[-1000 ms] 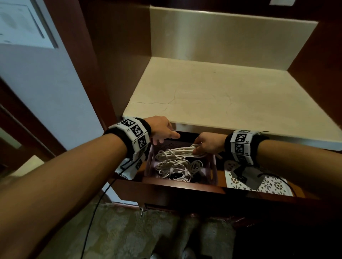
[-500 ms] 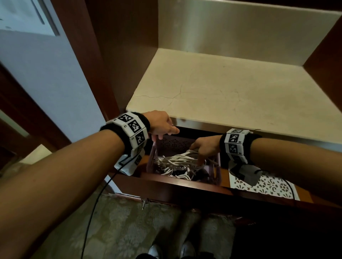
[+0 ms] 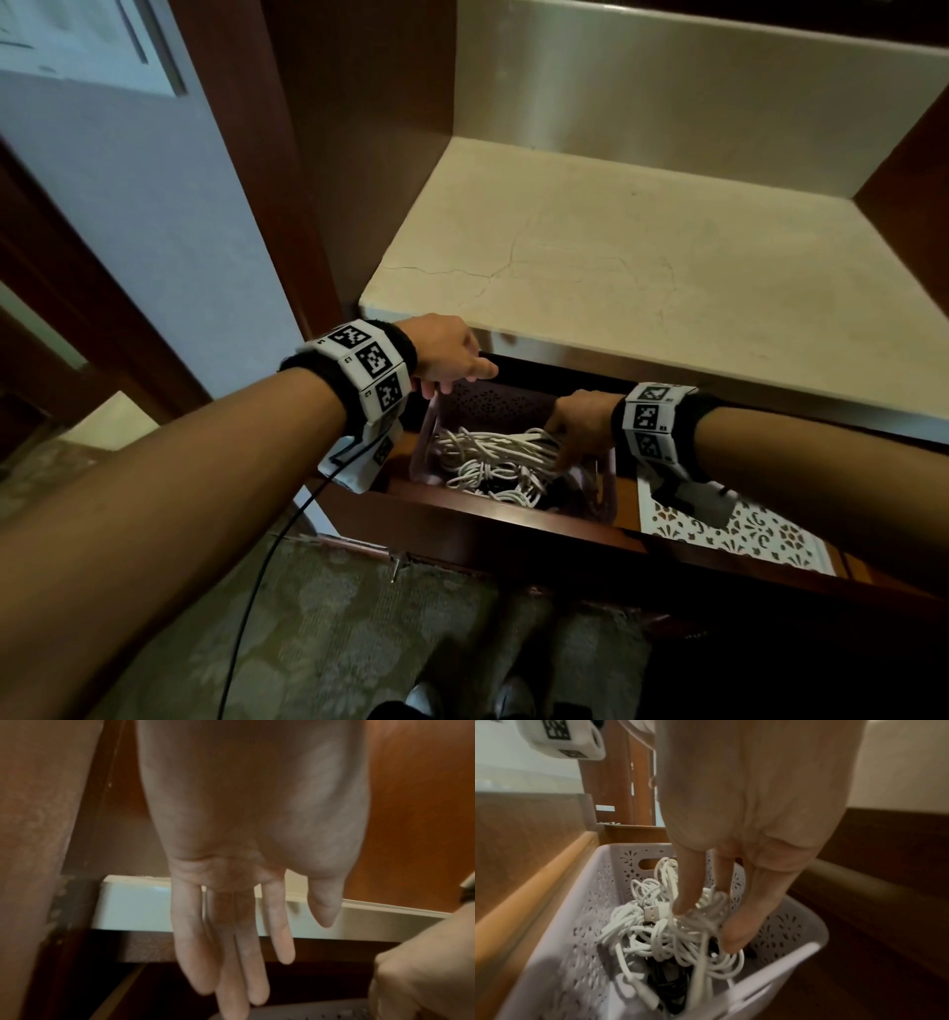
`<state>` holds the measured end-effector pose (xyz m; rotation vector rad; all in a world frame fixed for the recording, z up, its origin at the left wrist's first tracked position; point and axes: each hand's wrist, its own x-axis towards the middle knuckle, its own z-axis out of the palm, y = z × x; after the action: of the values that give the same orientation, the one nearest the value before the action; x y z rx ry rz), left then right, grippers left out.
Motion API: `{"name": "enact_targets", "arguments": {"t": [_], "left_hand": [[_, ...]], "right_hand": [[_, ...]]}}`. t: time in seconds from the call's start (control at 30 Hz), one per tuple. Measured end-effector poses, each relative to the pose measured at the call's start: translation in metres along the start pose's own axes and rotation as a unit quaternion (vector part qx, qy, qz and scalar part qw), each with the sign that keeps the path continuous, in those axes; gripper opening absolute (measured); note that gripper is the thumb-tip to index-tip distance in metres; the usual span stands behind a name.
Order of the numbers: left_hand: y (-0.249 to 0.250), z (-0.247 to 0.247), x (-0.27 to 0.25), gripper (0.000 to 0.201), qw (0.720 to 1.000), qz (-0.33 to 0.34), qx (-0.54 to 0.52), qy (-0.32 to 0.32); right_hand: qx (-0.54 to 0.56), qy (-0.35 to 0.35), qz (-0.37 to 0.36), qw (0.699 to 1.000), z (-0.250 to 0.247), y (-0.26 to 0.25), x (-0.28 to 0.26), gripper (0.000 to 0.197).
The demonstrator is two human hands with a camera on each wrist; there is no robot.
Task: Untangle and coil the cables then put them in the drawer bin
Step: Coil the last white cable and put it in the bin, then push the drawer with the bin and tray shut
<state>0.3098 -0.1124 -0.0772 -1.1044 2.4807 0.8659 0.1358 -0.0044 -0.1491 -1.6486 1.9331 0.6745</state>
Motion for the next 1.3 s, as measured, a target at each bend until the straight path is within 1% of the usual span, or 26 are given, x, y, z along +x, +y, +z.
{"name": "enact_targets", "arguments": {"t": [0.17, 0.33, 0.53, 0.63, 0.7, 0.77, 0.87, 0.93, 1.0, 1.07, 1.23, 1.3], "left_hand": [[0.004, 0.000, 0.000, 0.042, 1.000, 0.010, -0.007, 0.001], [0.008, 0.004, -0.001, 0.041, 1.000, 0.019, -0.002, 0.004], [0.010, 0.006, -0.002, 0.041, 0.999, 0.034, 0.006, 0.004], [0.015, 0.006, -0.002, 0.041, 0.999, 0.042, 0.019, 0.011], [0.022, 0.008, -0.001, 0.039, 0.997, 0.056, 0.044, 0.017], [0.031, 0.012, 0.001, 0.036, 0.993, 0.079, 0.082, 0.035], [0.048, 0.023, 0.003, 0.038, 0.977, 0.125, 0.158, 0.072], [0.059, 0.032, 0.005, 0.038, 0.969, 0.154, 0.181, 0.069], [0.070, 0.041, 0.005, 0.040, 0.962, 0.175, 0.199, 0.071], [0.080, 0.050, 0.004, 0.043, 0.956, 0.185, 0.214, 0.079], [0.096, 0.066, 0.007, 0.044, 0.951, 0.195, 0.228, 0.075], [0.099, 0.072, 0.007, 0.045, 0.951, 0.192, 0.234, 0.069]], "right_hand": [[0.029, -0.022, 0.016, 0.999, 0.006, 0.001, 0.000, 0.037], [0.025, 0.011, 0.017, 0.999, 0.004, 0.001, -0.002, 0.038], [0.045, 0.029, -0.013, 0.998, -0.004, 0.001, -0.014, 0.040], [0.053, 0.042, -0.010, 0.998, -0.003, 0.003, -0.022, 0.046], [0.063, 0.047, 0.002, 0.997, -0.001, 0.008, -0.031, 0.051], [0.072, 0.054, 0.018, 0.996, 0.001, 0.014, -0.042, 0.048], [0.096, 0.069, 0.058, 0.991, 0.007, 0.026, -0.063, 0.046], [0.116, 0.081, 0.087, 0.986, 0.012, 0.035, -0.077, 0.047], [0.138, 0.089, 0.116, 0.980, 0.020, 0.042, -0.091, 0.044], [0.159, 0.082, 0.137, 0.974, 0.029, 0.046, -0.105, 0.043], [0.197, 0.039, 0.157, 0.967, 0.053, 0.048, -0.129, 0.035], [0.193, 0.024, 0.158, 0.968, 0.060, 0.048, -0.134, 0.040]]}}
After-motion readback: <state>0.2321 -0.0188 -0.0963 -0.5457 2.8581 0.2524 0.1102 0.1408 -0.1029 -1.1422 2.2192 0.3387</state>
